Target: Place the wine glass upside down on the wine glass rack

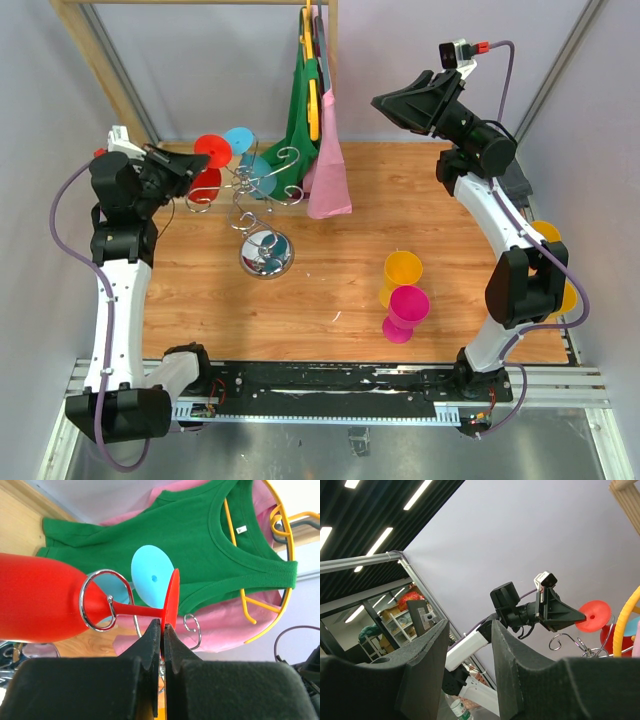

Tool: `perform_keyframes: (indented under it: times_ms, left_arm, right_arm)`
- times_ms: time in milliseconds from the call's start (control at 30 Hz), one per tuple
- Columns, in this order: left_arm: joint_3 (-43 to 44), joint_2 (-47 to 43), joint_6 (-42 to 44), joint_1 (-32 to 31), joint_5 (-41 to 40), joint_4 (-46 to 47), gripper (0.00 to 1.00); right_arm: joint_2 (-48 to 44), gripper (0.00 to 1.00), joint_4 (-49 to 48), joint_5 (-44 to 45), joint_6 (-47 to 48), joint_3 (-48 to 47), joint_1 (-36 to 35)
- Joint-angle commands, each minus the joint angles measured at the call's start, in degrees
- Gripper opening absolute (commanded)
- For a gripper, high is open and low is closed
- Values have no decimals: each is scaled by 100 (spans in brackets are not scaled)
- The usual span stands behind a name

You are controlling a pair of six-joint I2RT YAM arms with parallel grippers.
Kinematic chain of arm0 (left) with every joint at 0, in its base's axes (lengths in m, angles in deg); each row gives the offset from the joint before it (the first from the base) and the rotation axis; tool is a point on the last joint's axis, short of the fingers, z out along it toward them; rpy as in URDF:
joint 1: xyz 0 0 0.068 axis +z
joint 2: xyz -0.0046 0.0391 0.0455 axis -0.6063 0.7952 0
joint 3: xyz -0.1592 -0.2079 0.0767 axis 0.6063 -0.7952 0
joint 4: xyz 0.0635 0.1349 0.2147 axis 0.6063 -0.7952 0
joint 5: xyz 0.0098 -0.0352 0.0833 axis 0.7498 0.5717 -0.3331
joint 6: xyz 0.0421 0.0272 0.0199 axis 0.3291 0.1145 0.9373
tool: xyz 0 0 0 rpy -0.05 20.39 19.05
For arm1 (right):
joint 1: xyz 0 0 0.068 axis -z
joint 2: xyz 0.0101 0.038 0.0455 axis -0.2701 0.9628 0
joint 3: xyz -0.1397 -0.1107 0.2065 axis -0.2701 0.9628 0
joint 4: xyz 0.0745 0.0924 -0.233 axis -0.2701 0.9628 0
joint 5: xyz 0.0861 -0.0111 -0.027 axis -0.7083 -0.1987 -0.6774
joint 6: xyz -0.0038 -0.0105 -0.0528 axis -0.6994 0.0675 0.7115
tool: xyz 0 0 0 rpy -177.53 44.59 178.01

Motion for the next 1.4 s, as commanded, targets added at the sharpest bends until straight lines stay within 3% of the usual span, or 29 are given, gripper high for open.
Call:
perform_keyframes:
  times_ms: [0, 233, 1267, 1367]
  left_arm:
    - [69, -26, -199, 102, -375, 424, 0]
    - [-36, -262, -308, 297, -798, 343, 0]
    - [-988, -842, -393, 398, -204, 550, 0]
    - [-1031, -853, -362, 401, -175, 555, 7]
  right_arm:
    - [-195, 41, -288, -90, -13, 20, 73]
    - [-158, 41, -291, -99, -20, -15, 69]
    - [-80, 41, -271, -99, -47, -67, 72]
    - [-100, 41, -268, -99, -35, -53, 68]
